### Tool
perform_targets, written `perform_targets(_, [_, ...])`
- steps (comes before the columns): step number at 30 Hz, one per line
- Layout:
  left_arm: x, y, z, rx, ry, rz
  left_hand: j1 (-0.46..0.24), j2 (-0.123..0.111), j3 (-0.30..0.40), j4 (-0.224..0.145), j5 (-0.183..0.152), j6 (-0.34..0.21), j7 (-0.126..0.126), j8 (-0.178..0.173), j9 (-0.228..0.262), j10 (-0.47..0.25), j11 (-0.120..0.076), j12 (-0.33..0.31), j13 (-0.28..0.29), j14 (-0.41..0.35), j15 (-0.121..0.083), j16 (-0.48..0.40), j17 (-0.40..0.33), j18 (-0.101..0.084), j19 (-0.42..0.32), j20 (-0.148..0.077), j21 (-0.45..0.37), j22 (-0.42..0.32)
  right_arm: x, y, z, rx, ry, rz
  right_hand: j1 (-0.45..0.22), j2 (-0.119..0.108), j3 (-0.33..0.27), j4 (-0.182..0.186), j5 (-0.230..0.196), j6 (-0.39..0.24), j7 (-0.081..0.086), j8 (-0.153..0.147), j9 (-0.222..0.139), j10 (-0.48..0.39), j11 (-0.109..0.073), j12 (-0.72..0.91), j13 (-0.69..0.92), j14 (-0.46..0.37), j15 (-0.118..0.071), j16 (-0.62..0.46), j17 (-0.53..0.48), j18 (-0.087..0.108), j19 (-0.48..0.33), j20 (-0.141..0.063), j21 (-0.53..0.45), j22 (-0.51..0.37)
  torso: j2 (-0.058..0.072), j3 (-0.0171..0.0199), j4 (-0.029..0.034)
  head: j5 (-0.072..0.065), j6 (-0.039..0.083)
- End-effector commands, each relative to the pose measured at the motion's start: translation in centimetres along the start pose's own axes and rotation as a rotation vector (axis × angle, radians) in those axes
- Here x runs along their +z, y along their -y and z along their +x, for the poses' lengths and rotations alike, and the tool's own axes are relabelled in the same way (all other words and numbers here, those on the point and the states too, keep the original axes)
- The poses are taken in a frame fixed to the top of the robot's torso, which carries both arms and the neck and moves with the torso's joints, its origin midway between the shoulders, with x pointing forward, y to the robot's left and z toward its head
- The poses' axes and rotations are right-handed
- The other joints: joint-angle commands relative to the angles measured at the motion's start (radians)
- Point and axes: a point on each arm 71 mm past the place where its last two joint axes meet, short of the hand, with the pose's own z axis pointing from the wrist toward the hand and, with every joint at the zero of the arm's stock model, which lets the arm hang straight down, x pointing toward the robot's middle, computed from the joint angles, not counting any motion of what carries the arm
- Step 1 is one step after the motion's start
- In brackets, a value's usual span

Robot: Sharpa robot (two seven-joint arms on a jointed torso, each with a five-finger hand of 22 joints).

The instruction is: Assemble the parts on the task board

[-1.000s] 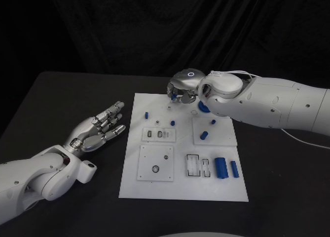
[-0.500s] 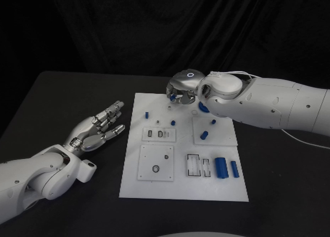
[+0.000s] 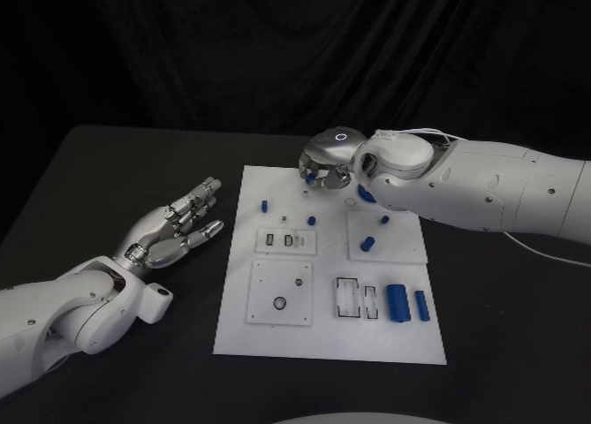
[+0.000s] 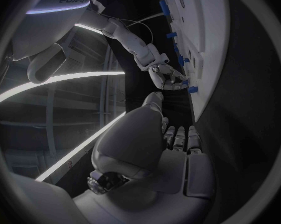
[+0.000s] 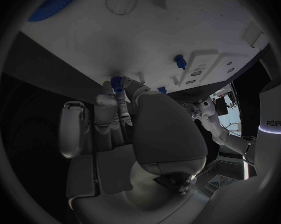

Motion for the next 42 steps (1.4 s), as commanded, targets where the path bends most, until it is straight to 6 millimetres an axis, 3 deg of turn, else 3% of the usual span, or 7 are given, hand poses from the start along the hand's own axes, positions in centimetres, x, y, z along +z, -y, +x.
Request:
perform_targets(1, [0.0, 1.4, 0.0, -0.002, -0.008, 0.183, -0.002, -0.008, 0.003, 0.002, 0.002, -0.003, 0.002, 0.003, 0.000, 0.002, 0.008, -0.006, -0.001, 0.000, -0.019, -0.004, -0.001, -0.007, -0.001, 0.007, -0.004, -0.001, -0.1, 0.2, 0.6, -0.003, -0.046, 0.028, -0.008, -0.005, 0.002, 0.009, -0.002, -0.037, -0.002, -0.026, -0.007, -0.031, 0.003, -0.023, -0.006, -0.012, 0.000, -0.008, -0.008, -0.003, -0.010, 0.001, -0.009, 0.005, 0.000, 0.0009, -0.0003, 0.000, -0.001])
perform_targets(8, [0.1, 1.3, 0.1, -0.004, -0.011, 0.181, -0.003, -0.009, 0.003, 0.003, 0.001, -0.005, 0.002, 0.003, 0.000, 0.002, 0.011, -0.006, -0.001, 0.000, -0.014, -0.004, -0.001, -0.006, -0.001, 0.013, -0.004, -0.001, -0.1, 0.5, 0.7, -0.005, -0.057, 0.055, -0.015, -0.020, -0.035, 0.008, -0.024, -0.494, -0.090, -0.150, -0.169, -0.375, 0.045, -0.128, -0.057, -0.098, 0.024, -0.131, -0.167, 0.024, -0.092, 0.022, -0.108, -0.102, 0.000, 0.0000, 0.0003, 0.001, -0.003])
perform_targets(17, [0.1, 1.3, 0.0, -0.007, -0.013, 0.179, -0.003, -0.008, 0.004, 0.004, 0.003, -0.006, 0.002, 0.003, 0.000, 0.002, 0.014, -0.006, -0.001, 0.000, -0.010, -0.004, -0.001, -0.005, -0.001, 0.018, -0.004, -0.001, -0.4, 0.8, 0.2, -0.001, 0.012, 0.057, 0.007, -0.019, -0.114, 0.035, -0.037, -0.658, -0.113, -0.162, -0.250, -0.731, 0.053, -0.147, -0.078, -0.153, 0.033, -0.186, -0.239, 0.038, -0.136, 0.033, -0.175, -0.158, 0.001, -0.0002, 0.0010, 0.003, 0.001])
perform_targets(23, [-0.1, 1.3, -0.1, -0.007, -0.011, 0.178, -0.002, -0.007, 0.005, 0.005, 0.003, -0.006, 0.003, 0.003, 0.000, 0.002, 0.018, -0.006, -0.001, 0.000, -0.007, -0.004, -0.001, -0.004, -0.001, 0.021, -0.004, -0.001, -1.5, 1.2, -0.8, 0.011, 0.130, 0.043, 0.047, -0.013, -0.129, 0.057, -0.025, -0.557, -0.099, -0.144, -0.236, -0.709, 0.043, -0.141, -0.073, -0.163, 0.028, -0.190, -0.247, 0.039, -0.139, 0.030, -0.188, -0.159, 0.001, -0.0002, 0.0016, 0.006, 0.007])
perform_targets(35, [-0.4, 1.4, -0.3, -0.004, -0.005, 0.172, -0.002, -0.005, 0.008, 0.008, 0.012, -0.006, 0.004, 0.003, 0.000, 0.003, 0.024, -0.006, -0.001, 0.000, 0.001, -0.004, -0.001, -0.005, -0.001, 0.028, -0.004, -0.001, -7.8, 3.5, -4.4, 0.016, 0.224, 0.054, 0.073, 0.011, -0.068, 0.040, 0.019, -0.142, -0.003, -0.070, -0.183, -0.060, -0.005, 0.037, 0.083, -0.154, -0.005, -0.227, -0.271, 0.043, -0.138, 0.002, -0.224, -0.162, 0.000, 0.0010, -0.0020, 0.016, 0.005])
perform_targets(39, [-0.4, 1.4, -0.3, -0.004, -0.005, 0.169, -0.002, -0.003, 0.011, 0.010, 0.015, -0.004, 0.008, 0.004, 0.000, 0.003, 0.031, -0.005, -0.001, 0.000, 0.008, -0.004, -0.001, -0.006, -0.001, 0.033, -0.004, -0.001, -10.2, 4.7, -4.0, 0.018, 0.141, 0.080, 0.050, -0.008, -0.074, 0.045, 0.017, -0.090, -0.018, -0.072, -0.171, 0.023, -0.045, 0.248, 0.238, -0.150, -0.027, -0.248, -0.277, 0.043, -0.139, -0.021, -0.237, -0.159, -0.001, 0.0018, -0.0052, 0.012, 0.003])
perform_targets(42, [-0.4, 1.4, -0.3, -0.005, -0.007, 0.168, -0.002, -0.001, 0.013, 0.012, 0.016, -0.003, 0.010, 0.004, 0.000, 0.004, 0.035, -0.005, -0.001, 0.000, 0.012, -0.004, -0.001, -0.007, -0.001, 0.036, -0.004, -0.001, -11.3, 5.7, -3.4, 0.020, 0.084, 0.114, -0.121, 0.002, -0.132, 0.176, -0.024, -0.063, -0.055, -0.096, -0.164, 0.112, -0.087, 0.776, 0.726, -0.023, -0.044, 0.024, 0.105, 0.006, -0.035, -0.038, -0.098, -0.006, -0.002, 0.0016, -0.0057, 0.011, 0.001])
